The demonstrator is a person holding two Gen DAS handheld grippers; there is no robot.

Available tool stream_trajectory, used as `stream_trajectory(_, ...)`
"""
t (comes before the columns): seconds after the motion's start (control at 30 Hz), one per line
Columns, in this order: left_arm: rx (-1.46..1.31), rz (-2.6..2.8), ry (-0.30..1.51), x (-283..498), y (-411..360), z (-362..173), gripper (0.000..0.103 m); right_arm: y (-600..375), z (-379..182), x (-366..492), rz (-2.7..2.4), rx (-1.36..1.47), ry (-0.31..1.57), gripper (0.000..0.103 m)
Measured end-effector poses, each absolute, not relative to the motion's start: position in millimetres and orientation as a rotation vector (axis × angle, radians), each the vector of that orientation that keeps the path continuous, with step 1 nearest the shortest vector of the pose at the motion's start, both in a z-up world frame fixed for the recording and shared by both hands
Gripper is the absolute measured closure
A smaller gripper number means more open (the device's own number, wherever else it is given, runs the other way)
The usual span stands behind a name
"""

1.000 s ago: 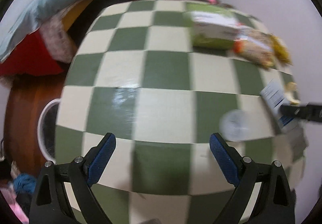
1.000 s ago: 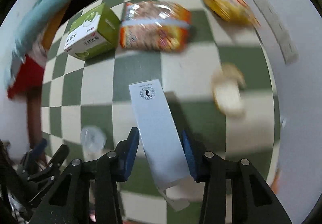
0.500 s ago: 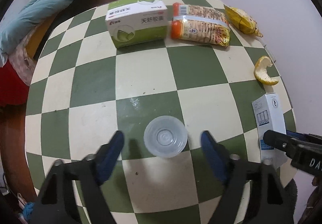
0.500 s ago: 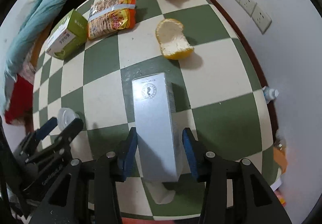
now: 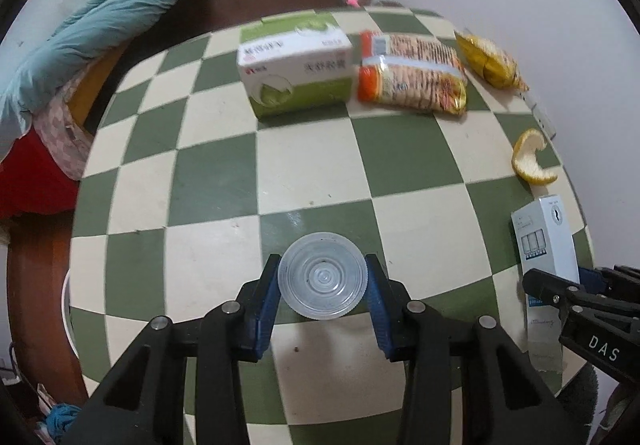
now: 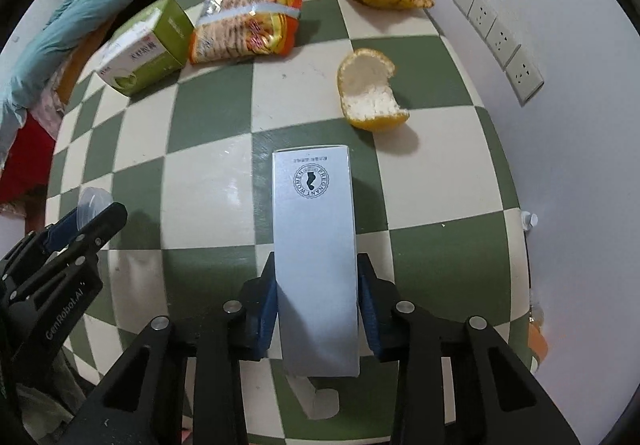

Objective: Collect trash
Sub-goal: 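Carry the white box and plastic cup over the bin and release both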

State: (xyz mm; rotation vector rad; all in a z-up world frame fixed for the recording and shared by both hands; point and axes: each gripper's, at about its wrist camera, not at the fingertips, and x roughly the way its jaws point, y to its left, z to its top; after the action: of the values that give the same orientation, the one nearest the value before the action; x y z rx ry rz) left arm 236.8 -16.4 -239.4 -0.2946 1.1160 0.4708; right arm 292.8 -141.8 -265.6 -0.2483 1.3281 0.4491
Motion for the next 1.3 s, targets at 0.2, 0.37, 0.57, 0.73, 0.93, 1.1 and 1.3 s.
stream_trajectory(0.2, -0.29, 0.511, 1.044, 219.8, -8.7, -206.2, 0.066, -136.7, -231.9, 280.6, 0.502, -0.202, 1.275, 0.065)
stream_trajectory(0.37, -0.303, 0.535, 0.982, 196.4, 5.2, -174.5, 0.066, -121.3, -199.8, 268.9, 0.573, -0.155, 1.228, 0.065)
stream_trajectory(0.57, -0.324, 0.577, 0.904, 158.7, 32.1, -132.7, 0.066, -81.1, -160.0, 244.6, 0.696, -0.12, 1.165, 0.065)
stream_trajectory(0.73, -0.328, 0.648, 0.838, 115.4, 67.2, -98.0, 0.066, -28.3, -131.3, 212.9, 0.833, -0.109, 1.129, 0.065)
stream_trajectory(0.93, -0.361, 0.755, 0.776, 60.5, 116.6, -74.8, 0.066, 49.0, -117.3, 165.9, 0.985, -0.16, 1.12, 0.065)
stream_trajectory(1.1, -0.422, 0.859, 0.76, 7.9, 163.0, -78.1, 0.066, 121.2, -132.3, 128.5, 1.079, -0.208, 1.158, 0.065)
stream_trajectory(1.3, -0.594, 0.963, 0.792, -61.0, 229.5, -116.8, 0.066, 203.5, -179.8, 85.6, 1.146, -0.29, 1.243, 0.066)
